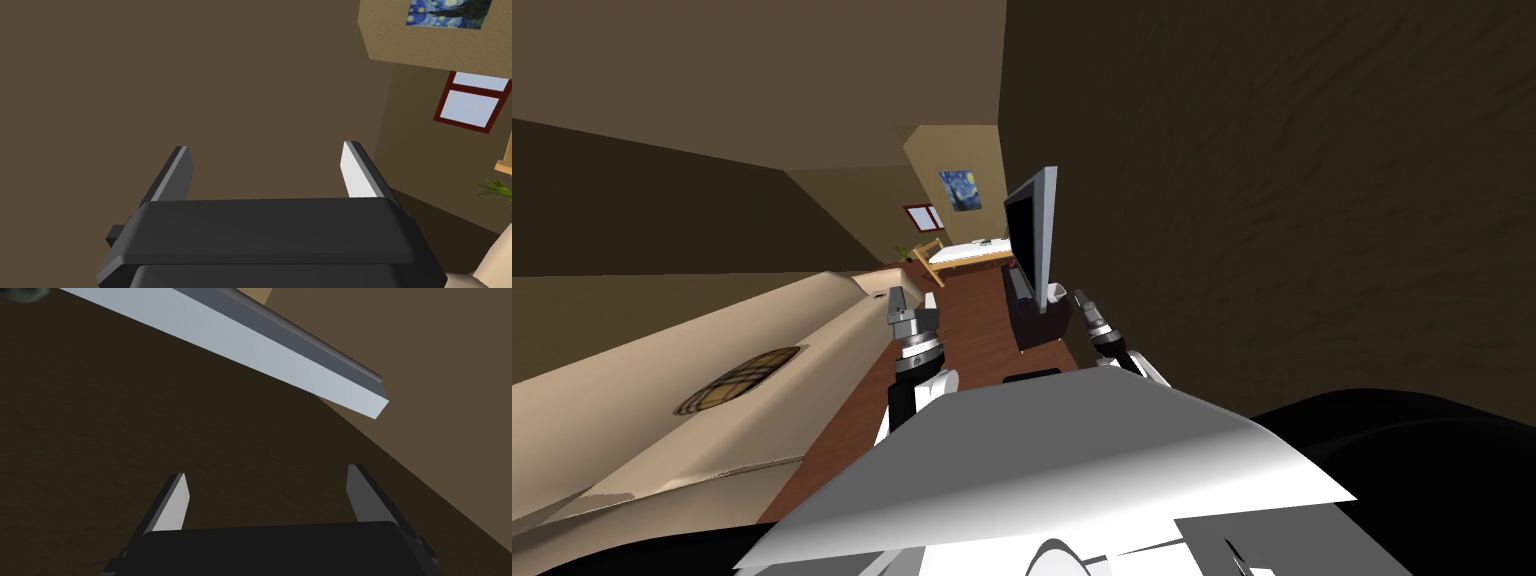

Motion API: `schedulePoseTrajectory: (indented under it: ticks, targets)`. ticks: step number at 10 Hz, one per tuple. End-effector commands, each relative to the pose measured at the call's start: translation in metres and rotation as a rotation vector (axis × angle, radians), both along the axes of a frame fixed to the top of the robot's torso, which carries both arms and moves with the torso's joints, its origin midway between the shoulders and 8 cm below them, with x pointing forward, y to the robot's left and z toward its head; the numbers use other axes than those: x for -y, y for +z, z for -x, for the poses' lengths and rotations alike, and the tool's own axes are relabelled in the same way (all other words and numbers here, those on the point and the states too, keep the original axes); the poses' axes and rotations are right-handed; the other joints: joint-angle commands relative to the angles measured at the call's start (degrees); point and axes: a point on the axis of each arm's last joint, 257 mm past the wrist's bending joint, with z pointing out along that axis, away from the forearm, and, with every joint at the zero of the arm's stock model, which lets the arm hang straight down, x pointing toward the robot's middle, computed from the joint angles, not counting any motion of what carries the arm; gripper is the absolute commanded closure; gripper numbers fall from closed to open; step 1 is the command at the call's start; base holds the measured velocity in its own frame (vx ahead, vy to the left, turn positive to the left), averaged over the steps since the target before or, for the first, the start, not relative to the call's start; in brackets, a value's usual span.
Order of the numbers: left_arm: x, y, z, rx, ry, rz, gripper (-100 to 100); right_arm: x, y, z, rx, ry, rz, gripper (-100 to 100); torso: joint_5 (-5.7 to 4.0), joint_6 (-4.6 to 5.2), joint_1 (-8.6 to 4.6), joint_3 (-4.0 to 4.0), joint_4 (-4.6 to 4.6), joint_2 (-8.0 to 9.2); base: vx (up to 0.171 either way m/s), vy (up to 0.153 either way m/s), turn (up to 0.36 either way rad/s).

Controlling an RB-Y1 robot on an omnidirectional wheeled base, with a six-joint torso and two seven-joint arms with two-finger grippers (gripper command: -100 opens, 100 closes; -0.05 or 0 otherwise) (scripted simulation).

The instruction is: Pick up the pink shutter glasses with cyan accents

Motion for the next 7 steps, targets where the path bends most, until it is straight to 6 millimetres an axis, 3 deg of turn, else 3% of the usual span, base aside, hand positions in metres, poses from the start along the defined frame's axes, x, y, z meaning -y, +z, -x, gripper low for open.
schedulePoseTrajectory:
  ticks: [1,2,3,5,6,7]
  targets:
    - [0.0,0.0,0.0,0.0,0.0,0.0,0,0.001,-0.026,-0.003,-0.069,0.007,0.073,-100,0.0,0.0,0.0,0.0,0.0,0.0,-0.003,0.098,-0.078]
    - [0.0,0.0,0.0,0.0,0.0,0.0,0,0.002,-0.052,-0.004,-0.13,0.008,0.13,-100,-0.02,0.01,-0.04,-0.06,-0.03,-0.11,0.001,0.136,-0.12]
    - [0.0,0.0,0.0,0.0,0.0,0.0,0,0.003,-0.052,-0.004,-0.131,0.01,0.135,-100,0.0,0.01,0.07,-0.09,-0.04,-0.15,-0.01,0.112,-0.062]
    - [0.0,0.0,0.0,0.0,0.0,0.0,0,0.009,-0.099,-0.003,-0.243,0.014,0.259,-100,-0.01,0.01,-0.01,-0.07,-0.03,-0.11,-0.013,0.134,-0.1]
    - [0.0,0.0,0.0,0.0,0.0,0.0,0,0.013,-0.107,-0.002,-0.26,0.015,0.271,-100,0.02,0.01,0.15,-0.08,-0.03,-0.14,0.003,0.125,-0.061]
    - [0.0,0.0,0.0,0.0,0.0,0.0,0,0.021,-0.136,0.002,-0.326,0.017,0.343,-100,0.02,-0.01,0.05,-0.11,-0.04,-0.19,0.005,0.113,-0.055]
